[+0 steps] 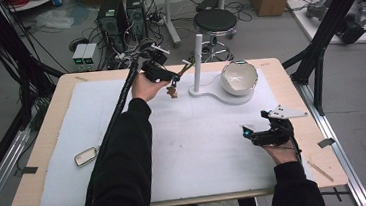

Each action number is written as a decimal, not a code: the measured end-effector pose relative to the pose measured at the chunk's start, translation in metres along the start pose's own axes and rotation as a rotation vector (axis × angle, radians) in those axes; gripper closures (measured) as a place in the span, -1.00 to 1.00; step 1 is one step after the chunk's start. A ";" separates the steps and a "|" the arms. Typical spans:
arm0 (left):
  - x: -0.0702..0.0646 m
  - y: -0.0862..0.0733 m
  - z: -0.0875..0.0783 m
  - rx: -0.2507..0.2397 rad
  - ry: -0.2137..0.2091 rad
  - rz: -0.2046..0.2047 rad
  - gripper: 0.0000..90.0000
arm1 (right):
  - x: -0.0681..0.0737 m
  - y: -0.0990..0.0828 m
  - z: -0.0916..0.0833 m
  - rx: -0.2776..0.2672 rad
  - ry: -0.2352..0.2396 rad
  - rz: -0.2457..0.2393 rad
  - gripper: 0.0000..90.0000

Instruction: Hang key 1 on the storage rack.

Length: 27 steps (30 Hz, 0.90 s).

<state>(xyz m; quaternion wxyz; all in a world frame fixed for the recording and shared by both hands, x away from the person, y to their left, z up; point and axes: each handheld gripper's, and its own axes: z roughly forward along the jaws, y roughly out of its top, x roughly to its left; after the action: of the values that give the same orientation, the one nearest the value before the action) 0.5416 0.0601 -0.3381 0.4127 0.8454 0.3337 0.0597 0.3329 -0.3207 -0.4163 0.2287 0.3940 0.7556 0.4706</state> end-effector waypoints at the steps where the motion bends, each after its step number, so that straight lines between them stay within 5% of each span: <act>1: -0.002 0.000 0.002 0.018 0.019 0.020 0.61 | 0.000 0.000 0.000 -0.002 -0.001 -0.001 -0.97; 9: -0.004 -0.002 0.007 0.082 0.043 0.041 0.49 | -0.001 0.000 -0.001 0.001 -0.002 0.000 -0.97; 14: -0.002 0.000 0.001 0.063 0.045 0.015 0.02 | -0.001 -0.001 -0.002 0.001 -0.004 -0.004 -0.97; 19: -0.005 -0.001 -0.004 0.101 0.056 0.024 -0.60 | 0.000 0.000 -0.002 0.003 -0.002 0.005 -0.97; 27: -0.012 -0.006 -0.012 0.081 0.080 0.040 -0.96 | 0.000 0.000 -0.003 0.002 -0.006 0.006 -0.97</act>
<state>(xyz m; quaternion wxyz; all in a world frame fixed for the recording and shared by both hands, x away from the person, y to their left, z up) 0.5244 0.0633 -0.3328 0.3631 0.8650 0.3351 0.0879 0.3302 -0.3225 -0.4151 0.2291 0.3981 0.7542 0.4693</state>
